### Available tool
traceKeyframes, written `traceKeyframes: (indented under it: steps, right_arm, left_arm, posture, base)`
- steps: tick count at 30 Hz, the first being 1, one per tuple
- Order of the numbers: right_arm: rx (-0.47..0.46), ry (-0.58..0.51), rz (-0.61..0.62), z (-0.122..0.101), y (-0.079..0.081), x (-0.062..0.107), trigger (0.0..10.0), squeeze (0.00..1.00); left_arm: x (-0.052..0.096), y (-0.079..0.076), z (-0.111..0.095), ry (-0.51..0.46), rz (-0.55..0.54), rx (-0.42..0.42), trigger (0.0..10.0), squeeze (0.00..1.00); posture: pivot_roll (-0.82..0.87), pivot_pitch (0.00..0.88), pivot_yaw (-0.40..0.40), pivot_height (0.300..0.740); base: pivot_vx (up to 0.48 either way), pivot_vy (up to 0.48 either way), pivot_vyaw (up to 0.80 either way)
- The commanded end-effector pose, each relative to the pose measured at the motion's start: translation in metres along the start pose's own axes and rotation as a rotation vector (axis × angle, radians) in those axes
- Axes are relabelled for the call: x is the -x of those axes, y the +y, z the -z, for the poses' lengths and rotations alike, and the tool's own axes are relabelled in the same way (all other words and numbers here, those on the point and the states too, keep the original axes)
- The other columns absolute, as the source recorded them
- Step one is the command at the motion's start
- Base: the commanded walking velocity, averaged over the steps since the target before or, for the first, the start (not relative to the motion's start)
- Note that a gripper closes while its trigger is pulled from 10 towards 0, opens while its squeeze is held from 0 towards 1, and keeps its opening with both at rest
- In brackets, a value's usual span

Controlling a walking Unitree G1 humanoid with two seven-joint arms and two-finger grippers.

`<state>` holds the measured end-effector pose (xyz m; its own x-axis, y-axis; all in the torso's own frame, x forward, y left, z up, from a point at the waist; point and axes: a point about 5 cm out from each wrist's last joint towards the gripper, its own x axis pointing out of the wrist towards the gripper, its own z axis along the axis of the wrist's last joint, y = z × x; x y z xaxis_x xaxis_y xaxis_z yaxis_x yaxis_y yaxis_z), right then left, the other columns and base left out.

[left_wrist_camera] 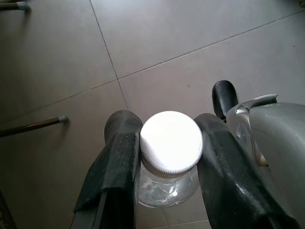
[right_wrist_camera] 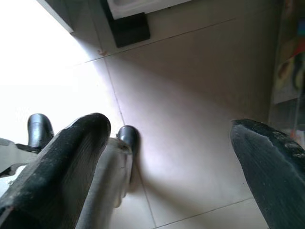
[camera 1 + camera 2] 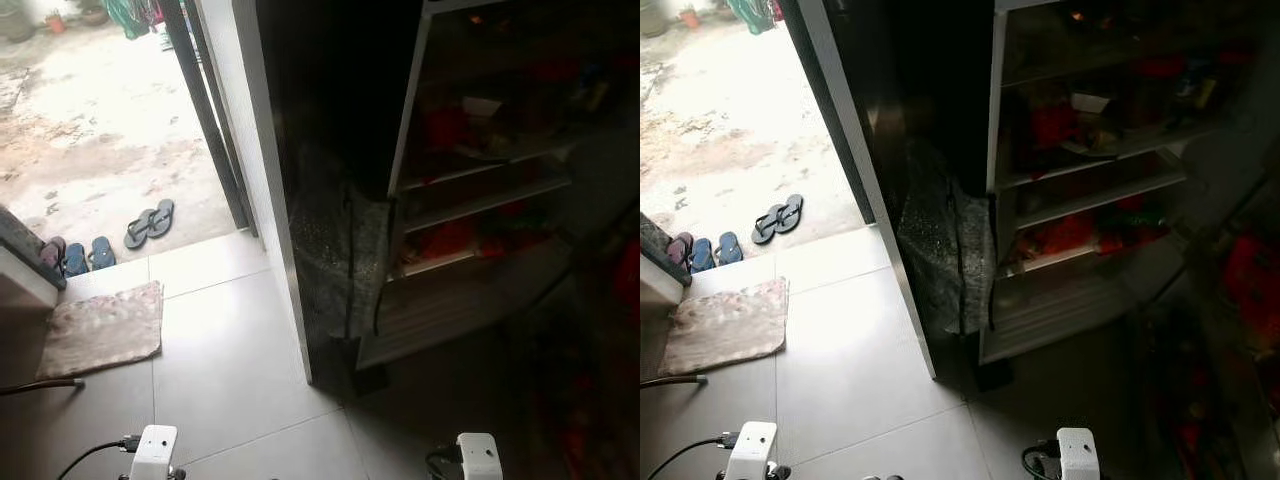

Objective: Restocking fridge

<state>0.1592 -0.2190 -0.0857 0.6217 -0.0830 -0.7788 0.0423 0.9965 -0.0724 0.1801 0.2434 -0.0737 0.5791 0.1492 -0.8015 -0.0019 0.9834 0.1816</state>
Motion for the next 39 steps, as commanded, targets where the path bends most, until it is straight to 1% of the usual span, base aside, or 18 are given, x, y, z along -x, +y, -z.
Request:
traceKeyframes:
  steps: [1,4,5,6,7,10,13,16,17,20,22,24,25,29,33,39]
  right_arm:
    - [-0.007,0.026,-0.007,0.008,0.001,0.002,10.0,0.0]
    - [-0.007,0.027,-0.01,0.008,0.001,0.002,10.0,0.0]
    - [-0.191,0.015,0.098,0.003,-0.009,0.001,10.0,0.0]
    - [-0.191,0.015,0.098,0.003,-0.009,0.001,10.0,0.0]
    - [-0.266,0.014,0.137,0.002,-0.015,0.001,10.0,0.0]
    - [-0.295,0.02,0.137,0.005,-0.019,0.002,10.0,0.0]
    - [-0.314,0.027,0.149,0.008,-0.022,0.003,10.0,0.0]
    - [-0.315,0.034,0.142,0.01,-0.021,0.004,10.0,0.0]
    - [-0.333,0.036,0.138,0.011,-0.021,0.004,10.0,0.0]
    - [-0.344,0.049,0.128,0.017,-0.021,0.006,10.0,0.0]
    - [-0.354,0.065,0.133,0.023,-0.024,0.009,10.0,0.0]
    - [-0.358,0.068,0.134,0.025,-0.024,0.01,10.0,0.0]
    - [-0.366,0.076,0.137,0.029,-0.025,0.011,10.0,0.0]
    - [-0.388,0.094,0.141,0.038,-0.023,0.014,10.0,0.0]
    - [-0.393,0.105,0.137,0.042,-0.019,0.015,10.0,0.0]
    - [-0.391,0.109,0.13,0.042,-0.016,0.015,10.0,0.0]
  left_arm:
    - [0.002,0.003,0.01,0.039,-0.005,-0.02,10.0,0.0]
    - [0.002,0.003,0.01,0.039,-0.005,-0.02,10.0,0.0]
    - [0.002,-0.001,0.01,0.032,0.006,0.003,10.0,0.0]
    - [0.002,-0.001,0.01,0.032,0.006,0.003,10.0,0.0]
    - [0.001,-0.006,0.01,0.028,0.017,0.016,10.0,0.0]
    - [0.001,-0.011,0.011,0.029,0.029,0.02,10.0,0.0]
    - [0.001,-0.013,0.012,0.031,0.033,0.021,10.0,0.0]
    - [0.001,-0.015,0.012,0.033,0.036,0.021,10.0,0.0]
    - [0.001,-0.015,0.013,0.035,0.036,0.017,10.0,0.0]
    - [0.001,-0.014,0.013,0.038,0.034,0.01,10.0,0.0]
    - [0.002,-0.012,0.013,0.039,0.033,0.002,10.0,0.0]
    - [0.002,-0.012,0.013,0.039,0.033,0.001,10.0,0.0]
    - [0.001,-0.01,0.012,0.037,0.031,-0.009,10.0,0.0]
    - [0.001,-0.004,0.01,0.033,0.026,-0.028,10.0,0.0]
    - [0.002,-0.001,0.009,0.032,0.023,-0.037,10.0,0.0]
    - [0.001,0.003,0.007,0.028,0.02,-0.044,10.0,0.0]
  posture:
    - [0.0,0.126,0.038,0.74]
    - [0.0,0.125,0.037,0.74]
    - [-0.02,0.081,-0.01,0.74]
    - [-0.02,0.081,-0.01,0.74]
    - [-0.02,0.07,-0.019,0.74]
    - [-0.02,0.064,-0.023,0.74]
    - [-0.01,0.057,-0.024,0.74]
    - [-0.01,0.052,-0.024,0.74]
    - [-0.01,0.048,-0.021,0.74]
    - [-0.01,0.039,-0.013,0.74]
    - [-0.01,0.033,0.0,0.74]
    - [-0.01,0.032,0.002,0.74]
    - [-0.01,0.026,0.018,0.74]
    - [-0.01,0.019,0.037,0.74]
    - [-0.01,0.014,0.046,0.74]
    - [-0.01,0.014,0.052,0.74]
  base:
    - [0.0,0.0,0.0]
    - [0.0,0.0,0.0]
    - [0.0,0.0,0.0]
    - [0.0,0.0,0.0]
    - [0.0,0.0,0.0]
    - [0.0,0.0,0.0]
    - [0.0,0.0,0.0]
    - [0.0,0.0,0.0]
    - [0.0,0.0,0.0]
    - [0.0,0.0,0.0]
    - [0.0,0.0,0.0]
    - [0.0,0.0,0.0]
    - [0.0,0.0,0.0]
    - [0.0,0.0,0.0]
    - [0.0,0.0,0.0]
    - [0.0,0.0,0.0]
